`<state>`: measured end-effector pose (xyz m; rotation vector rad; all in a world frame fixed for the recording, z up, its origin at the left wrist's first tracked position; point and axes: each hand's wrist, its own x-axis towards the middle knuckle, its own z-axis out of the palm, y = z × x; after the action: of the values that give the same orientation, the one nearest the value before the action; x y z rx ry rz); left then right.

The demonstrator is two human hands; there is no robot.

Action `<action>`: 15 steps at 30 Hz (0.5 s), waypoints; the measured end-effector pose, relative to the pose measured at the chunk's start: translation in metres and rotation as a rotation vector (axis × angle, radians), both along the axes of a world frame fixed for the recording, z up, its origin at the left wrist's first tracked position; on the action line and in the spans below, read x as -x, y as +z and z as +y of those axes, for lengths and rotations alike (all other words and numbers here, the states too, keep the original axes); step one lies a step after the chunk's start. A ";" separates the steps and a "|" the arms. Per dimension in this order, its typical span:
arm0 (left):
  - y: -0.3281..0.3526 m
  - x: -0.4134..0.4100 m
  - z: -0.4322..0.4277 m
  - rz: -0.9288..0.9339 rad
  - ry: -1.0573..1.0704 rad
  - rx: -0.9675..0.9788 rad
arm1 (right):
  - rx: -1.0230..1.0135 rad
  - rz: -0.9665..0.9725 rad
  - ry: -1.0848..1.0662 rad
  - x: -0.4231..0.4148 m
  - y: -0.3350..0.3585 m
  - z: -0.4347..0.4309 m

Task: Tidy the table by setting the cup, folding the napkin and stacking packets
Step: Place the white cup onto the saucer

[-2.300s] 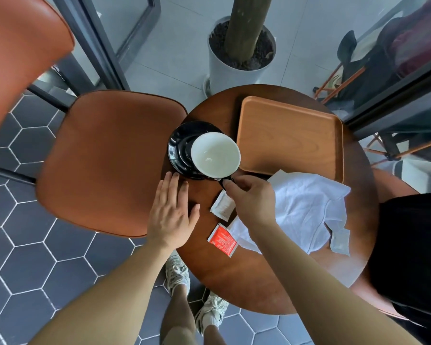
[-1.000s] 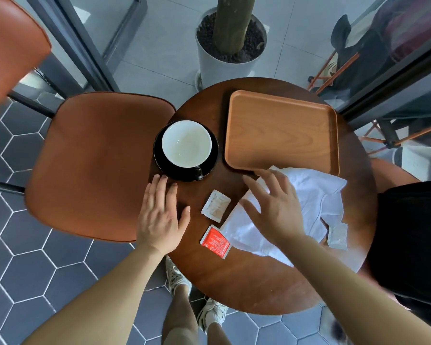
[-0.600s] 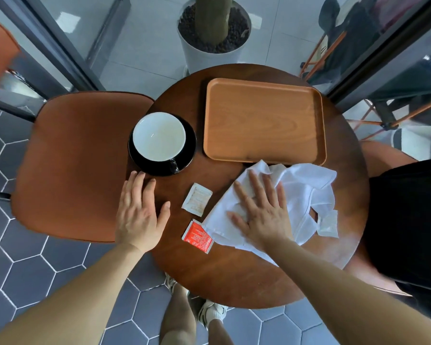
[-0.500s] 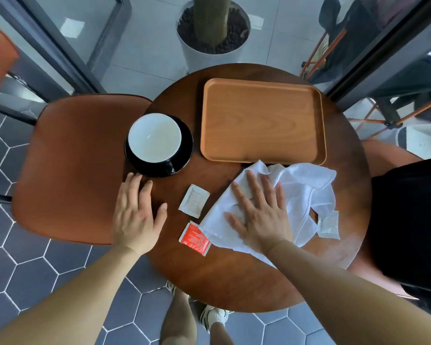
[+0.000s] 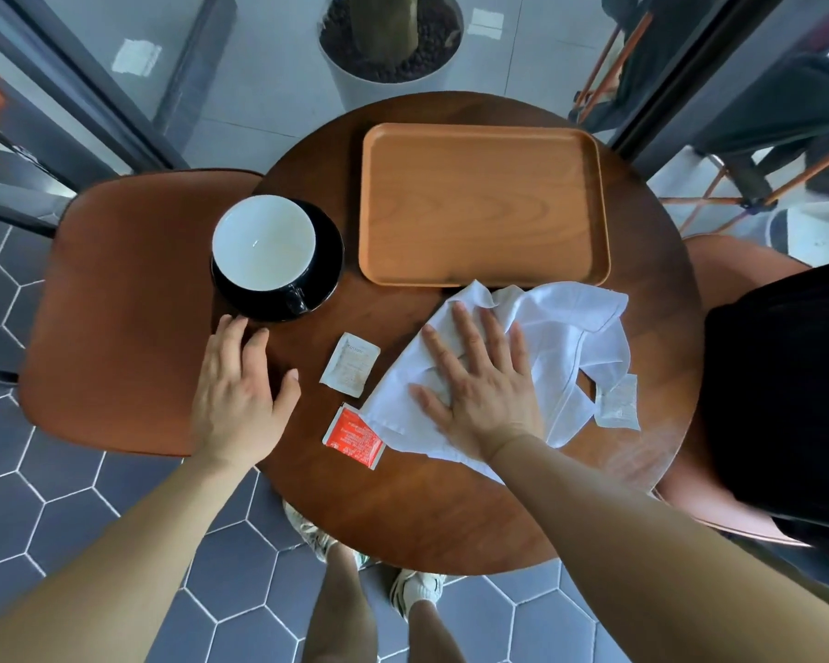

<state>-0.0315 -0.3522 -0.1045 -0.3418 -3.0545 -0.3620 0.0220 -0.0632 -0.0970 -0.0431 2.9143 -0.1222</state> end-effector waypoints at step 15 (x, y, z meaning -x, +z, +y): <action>0.064 0.025 0.081 0.031 0.638 -0.649 | -0.005 0.011 0.004 -0.001 0.000 0.001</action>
<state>-0.0564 -0.2711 -0.0405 0.6204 -2.6010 -1.1938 0.0231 -0.0625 -0.0972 -0.0486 2.9251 -0.1149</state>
